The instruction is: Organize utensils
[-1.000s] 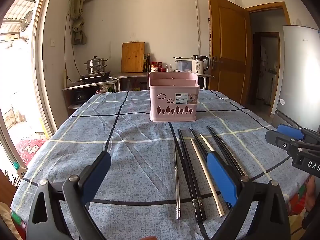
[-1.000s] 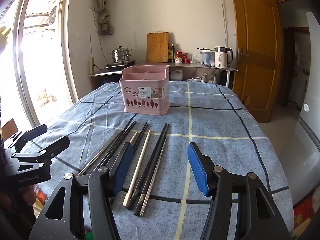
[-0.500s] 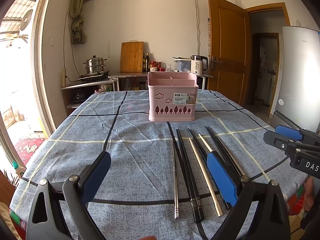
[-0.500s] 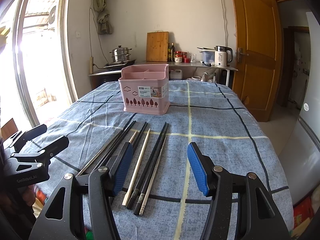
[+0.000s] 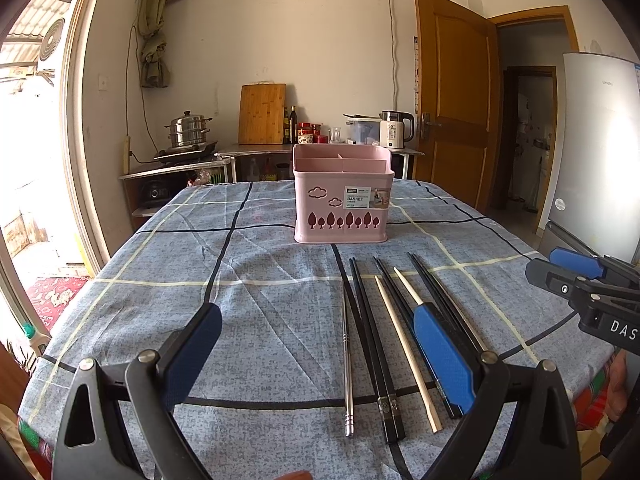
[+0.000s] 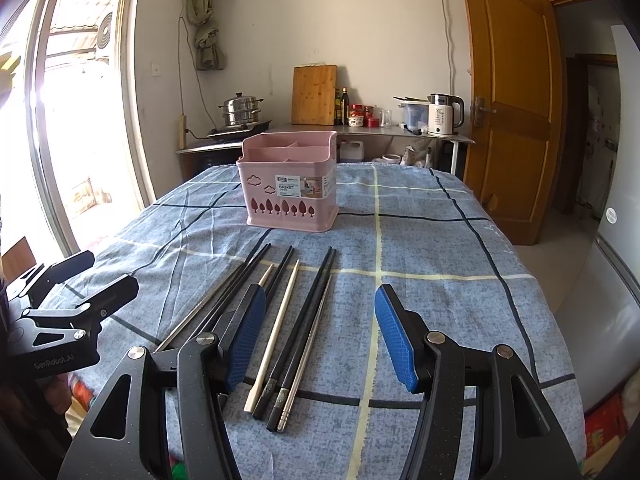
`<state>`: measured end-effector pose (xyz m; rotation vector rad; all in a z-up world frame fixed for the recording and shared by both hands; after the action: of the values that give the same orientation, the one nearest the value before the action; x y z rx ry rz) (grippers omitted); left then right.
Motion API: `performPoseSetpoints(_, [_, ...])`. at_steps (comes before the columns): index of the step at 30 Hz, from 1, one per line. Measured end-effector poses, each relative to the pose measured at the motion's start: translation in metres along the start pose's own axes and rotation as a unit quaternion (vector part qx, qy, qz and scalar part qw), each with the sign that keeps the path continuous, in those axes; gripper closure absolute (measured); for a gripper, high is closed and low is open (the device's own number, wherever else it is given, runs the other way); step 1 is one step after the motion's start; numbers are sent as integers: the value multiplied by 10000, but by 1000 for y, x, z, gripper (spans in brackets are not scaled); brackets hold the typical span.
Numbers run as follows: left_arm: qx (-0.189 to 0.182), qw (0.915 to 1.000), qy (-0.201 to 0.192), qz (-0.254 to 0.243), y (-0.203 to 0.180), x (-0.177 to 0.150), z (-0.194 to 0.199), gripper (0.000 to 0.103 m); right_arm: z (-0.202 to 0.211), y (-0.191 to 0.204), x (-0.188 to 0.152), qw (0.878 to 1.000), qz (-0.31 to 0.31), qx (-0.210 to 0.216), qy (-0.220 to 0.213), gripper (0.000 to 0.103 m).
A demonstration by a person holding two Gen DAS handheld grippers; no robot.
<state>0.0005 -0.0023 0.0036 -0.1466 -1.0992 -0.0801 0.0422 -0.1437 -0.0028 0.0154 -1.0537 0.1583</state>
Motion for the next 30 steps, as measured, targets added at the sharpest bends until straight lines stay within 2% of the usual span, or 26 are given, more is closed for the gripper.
performPoseSetpoints(30, [-28, 10000, -6, 5, -2, -3, 0, 5, 1, 0, -1, 10000, -13, -2, -2, 45])
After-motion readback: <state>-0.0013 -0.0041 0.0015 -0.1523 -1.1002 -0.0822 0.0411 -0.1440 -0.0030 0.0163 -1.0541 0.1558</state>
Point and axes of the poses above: each gripper's, at about its wrist camera, not at the fingertips, and z roughly against the way its jaws point, y to its left, x to its top, the point moved 1 cm from there along -z, roughly the way its jaws point, and after that the axes turned 8 degrees about -x, right-handed, at the moved point
